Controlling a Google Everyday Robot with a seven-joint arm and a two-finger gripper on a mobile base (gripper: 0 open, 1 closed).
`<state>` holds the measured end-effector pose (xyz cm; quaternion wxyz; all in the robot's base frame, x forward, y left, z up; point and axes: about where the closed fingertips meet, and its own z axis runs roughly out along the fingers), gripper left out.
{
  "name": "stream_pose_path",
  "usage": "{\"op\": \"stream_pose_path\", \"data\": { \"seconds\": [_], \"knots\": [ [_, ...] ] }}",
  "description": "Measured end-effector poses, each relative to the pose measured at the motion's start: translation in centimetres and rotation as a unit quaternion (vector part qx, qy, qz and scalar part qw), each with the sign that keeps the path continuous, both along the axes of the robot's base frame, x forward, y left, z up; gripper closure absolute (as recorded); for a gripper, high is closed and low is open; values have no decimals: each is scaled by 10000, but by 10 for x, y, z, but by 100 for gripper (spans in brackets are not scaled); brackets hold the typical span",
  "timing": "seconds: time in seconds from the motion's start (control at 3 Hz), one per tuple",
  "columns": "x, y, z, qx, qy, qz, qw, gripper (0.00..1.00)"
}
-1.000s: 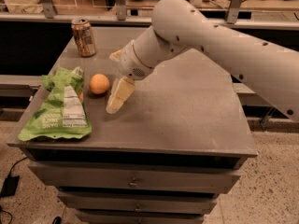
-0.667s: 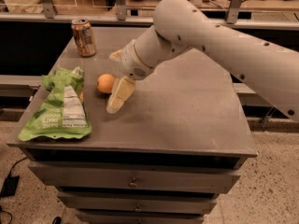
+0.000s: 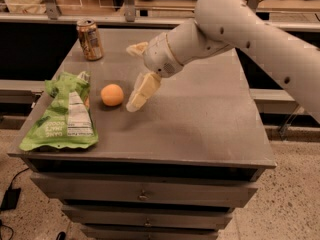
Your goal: Move orange near green rice chip bag
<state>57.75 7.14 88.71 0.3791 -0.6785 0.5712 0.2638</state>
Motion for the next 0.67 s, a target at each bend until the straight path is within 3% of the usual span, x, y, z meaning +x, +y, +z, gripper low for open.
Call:
{"op": "stream_pose_path", "data": {
  "seconds": [0.33, 0.67],
  "knots": [
    [-1, -17, 15, 263, -40, -35, 9996, 0],
    [-2, -19, 17, 295, -43, -45, 9995, 0]
  ]
}}
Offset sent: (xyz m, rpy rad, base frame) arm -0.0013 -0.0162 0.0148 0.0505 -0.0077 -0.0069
